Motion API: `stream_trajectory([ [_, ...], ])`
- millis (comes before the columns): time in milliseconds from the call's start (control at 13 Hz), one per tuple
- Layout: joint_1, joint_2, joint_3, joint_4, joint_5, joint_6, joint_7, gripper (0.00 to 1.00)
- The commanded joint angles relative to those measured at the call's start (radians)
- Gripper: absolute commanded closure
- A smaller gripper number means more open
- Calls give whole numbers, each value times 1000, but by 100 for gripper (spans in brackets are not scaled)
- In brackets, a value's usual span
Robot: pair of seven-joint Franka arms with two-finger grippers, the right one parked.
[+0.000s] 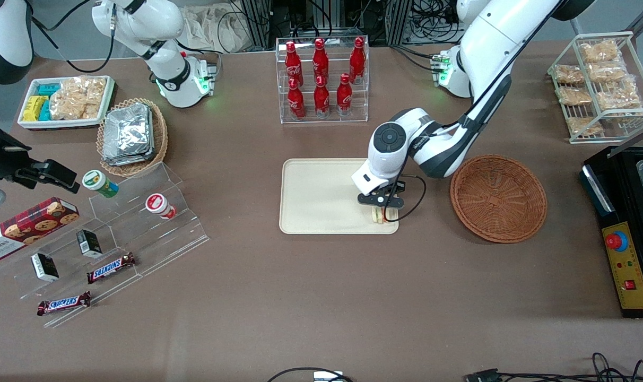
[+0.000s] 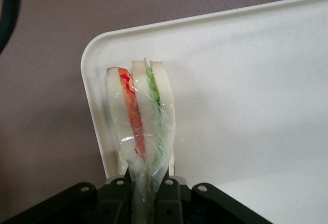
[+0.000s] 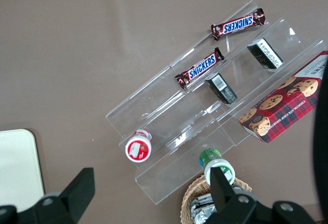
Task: Place sandwich from basket to tray
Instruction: 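Open the left gripper to release the sandwich onto the tray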
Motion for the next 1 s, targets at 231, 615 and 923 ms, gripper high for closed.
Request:
stream_trajectory([
  [231, 10, -26, -5, -5, 9, -17, -71, 0],
  [615, 18, -165, -14, 53, -147, -239, -10, 0],
  [923, 19, -299, -5, 269, -348, -586, 66, 0],
])
